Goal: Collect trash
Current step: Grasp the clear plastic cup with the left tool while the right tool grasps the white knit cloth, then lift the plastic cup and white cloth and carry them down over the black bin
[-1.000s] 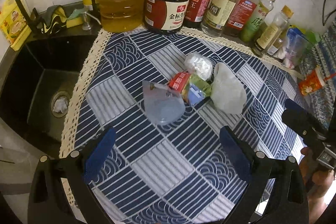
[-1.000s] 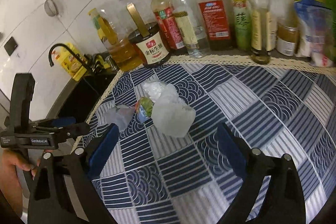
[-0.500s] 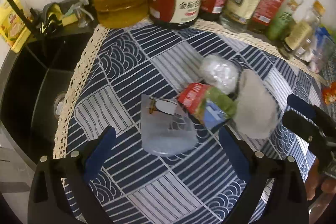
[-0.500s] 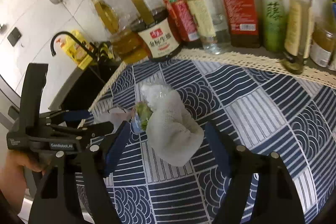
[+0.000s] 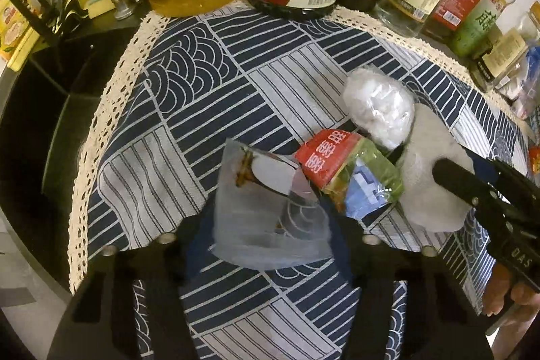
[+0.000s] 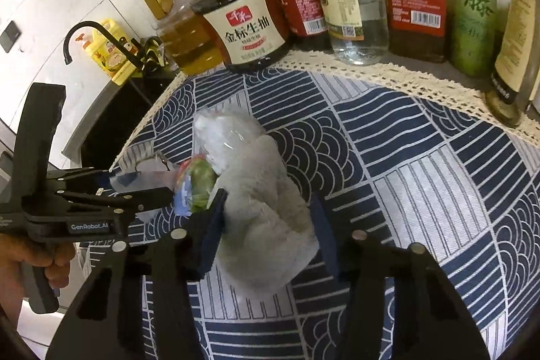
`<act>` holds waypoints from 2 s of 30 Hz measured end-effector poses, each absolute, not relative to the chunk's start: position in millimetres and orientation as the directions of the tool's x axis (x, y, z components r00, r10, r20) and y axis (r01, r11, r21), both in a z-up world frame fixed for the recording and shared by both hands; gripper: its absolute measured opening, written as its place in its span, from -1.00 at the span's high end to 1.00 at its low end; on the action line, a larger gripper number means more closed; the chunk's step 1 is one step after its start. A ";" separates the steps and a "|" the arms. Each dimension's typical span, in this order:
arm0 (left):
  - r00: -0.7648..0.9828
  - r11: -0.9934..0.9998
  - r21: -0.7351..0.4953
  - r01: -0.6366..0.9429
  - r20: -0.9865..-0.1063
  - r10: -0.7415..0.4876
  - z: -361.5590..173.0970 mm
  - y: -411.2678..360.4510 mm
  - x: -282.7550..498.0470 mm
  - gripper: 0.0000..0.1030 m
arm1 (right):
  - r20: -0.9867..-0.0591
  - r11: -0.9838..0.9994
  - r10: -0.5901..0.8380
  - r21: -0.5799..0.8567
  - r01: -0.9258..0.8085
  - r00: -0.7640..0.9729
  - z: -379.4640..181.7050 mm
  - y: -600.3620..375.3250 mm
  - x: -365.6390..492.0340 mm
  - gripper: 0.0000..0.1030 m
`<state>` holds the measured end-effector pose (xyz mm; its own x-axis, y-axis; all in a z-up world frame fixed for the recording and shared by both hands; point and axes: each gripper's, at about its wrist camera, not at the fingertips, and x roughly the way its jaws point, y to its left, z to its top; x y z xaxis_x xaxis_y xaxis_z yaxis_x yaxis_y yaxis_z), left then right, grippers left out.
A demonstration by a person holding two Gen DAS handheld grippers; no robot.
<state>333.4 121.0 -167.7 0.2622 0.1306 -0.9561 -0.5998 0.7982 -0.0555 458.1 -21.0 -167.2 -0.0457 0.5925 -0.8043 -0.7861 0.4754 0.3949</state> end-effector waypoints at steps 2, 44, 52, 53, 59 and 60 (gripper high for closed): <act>0.267 0.804 -0.056 -0.592 -0.955 0.130 -167.8 121.0 333.1 -0.08 | -0.803 0.471 0.594 0.393 -0.790 -0.045 -166.9 -19.0 456.3 0.28; 0.529 0.901 -0.212 -0.379 -0.848 0.022 -83.5 57.6 195.8 -0.08 | -0.810 0.607 0.539 0.182 -0.773 0.233 -63.9 -84.2 290.9 0.70; 0.582 0.930 -0.254 -0.267 -0.811 -0.054 -72.5 41.9 141.9 -0.08 | -0.809 0.663 0.503 0.135 -0.736 0.304 -43.4 -96.7 209.8 0.70; 0.588 0.933 -0.257 -0.252 -0.807 -0.063 -71.0 40.9 133.1 -0.08 | -0.808 0.668 0.500 0.132 -0.732 0.311 -42.0 -97.5 200.2 0.70; 0.599 0.946 -0.259 -0.193 -0.795 -0.095 -68.5 37.9 93.0 -0.08 | -0.807 0.703 0.485 0.129 -0.699 0.338 -37.8 -98.1 139.1 0.70; 0.595 0.949 -0.255 -0.184 -0.797 -0.099 -69.5 37.2 87.8 -0.08 | -0.809 0.707 0.481 0.130 -0.695 0.338 -38.4 -97.6 132.8 0.70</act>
<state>87.8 37.2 -69.5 0.5953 -0.0988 -0.7974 -0.1845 0.9491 -0.2553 132.8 -97.6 -38.4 0.3380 0.4808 -0.8091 -0.6948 0.7073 0.1301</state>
